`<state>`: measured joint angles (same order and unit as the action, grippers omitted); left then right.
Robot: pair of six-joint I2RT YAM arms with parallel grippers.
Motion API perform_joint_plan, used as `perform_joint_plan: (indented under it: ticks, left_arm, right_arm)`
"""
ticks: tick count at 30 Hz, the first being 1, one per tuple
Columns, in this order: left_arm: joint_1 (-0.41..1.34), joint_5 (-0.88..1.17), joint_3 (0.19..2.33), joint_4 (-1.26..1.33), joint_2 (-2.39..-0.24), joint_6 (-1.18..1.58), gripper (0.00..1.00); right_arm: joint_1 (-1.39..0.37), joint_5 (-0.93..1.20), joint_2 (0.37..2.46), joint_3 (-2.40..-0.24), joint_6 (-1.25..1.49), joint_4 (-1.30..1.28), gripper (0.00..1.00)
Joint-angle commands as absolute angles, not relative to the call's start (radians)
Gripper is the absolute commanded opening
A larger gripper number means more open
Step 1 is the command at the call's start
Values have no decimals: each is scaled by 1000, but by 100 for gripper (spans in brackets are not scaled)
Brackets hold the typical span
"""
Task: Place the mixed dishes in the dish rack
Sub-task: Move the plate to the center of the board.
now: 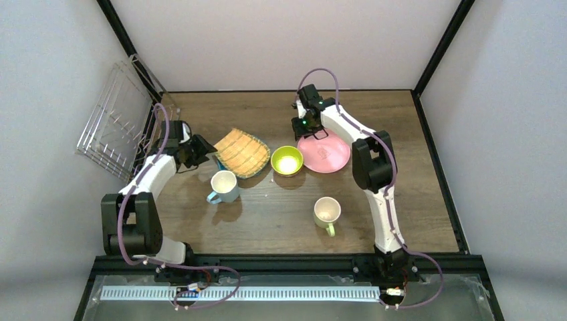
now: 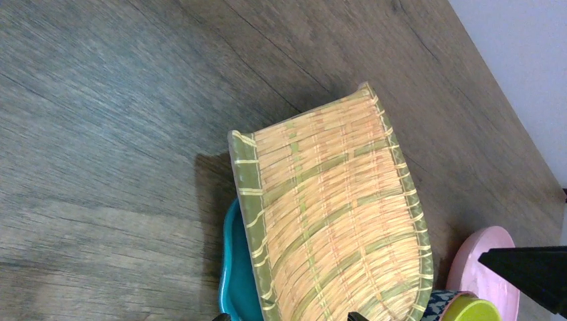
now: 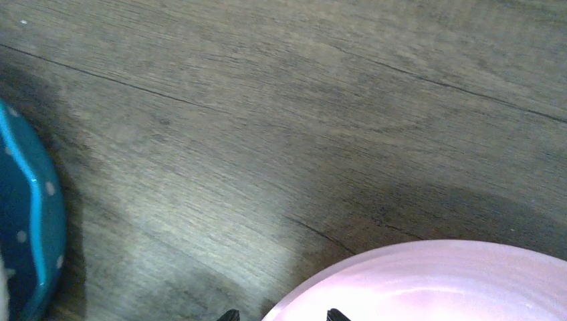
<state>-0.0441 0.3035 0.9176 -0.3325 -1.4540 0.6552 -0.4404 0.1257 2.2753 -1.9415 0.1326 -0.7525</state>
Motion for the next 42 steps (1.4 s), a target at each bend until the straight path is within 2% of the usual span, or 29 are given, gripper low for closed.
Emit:
perform_joint_plan:
  ticks: [1,10,20,24,30,42]
  left_arm:
    - [-40,325,896,-309,-1464,669,100]
    - [-41,329,880,-296,-1469,664,100]
    - [-42,334,883,-299,-1478,657,100]
    - [-41,334,883,-305,-1478,649,100]
    - [-41,334,884,-314,-1483,636,100]
    - [-41,324,909,-341,-1528,600,100]
  right_arm:
    - [-449,89,2344,-1991,141,-810,74]
    - [-453,21,2395,-2035,147,-844,69]
    - [-443,-146,2410,-2036,146,-863,39]
    - [-407,-171,2399,-2022,159,-866,34]
    - [-329,-192,2351,-1965,175,-842,31]
    - [-158,-203,2251,-1791,196,-761,31]
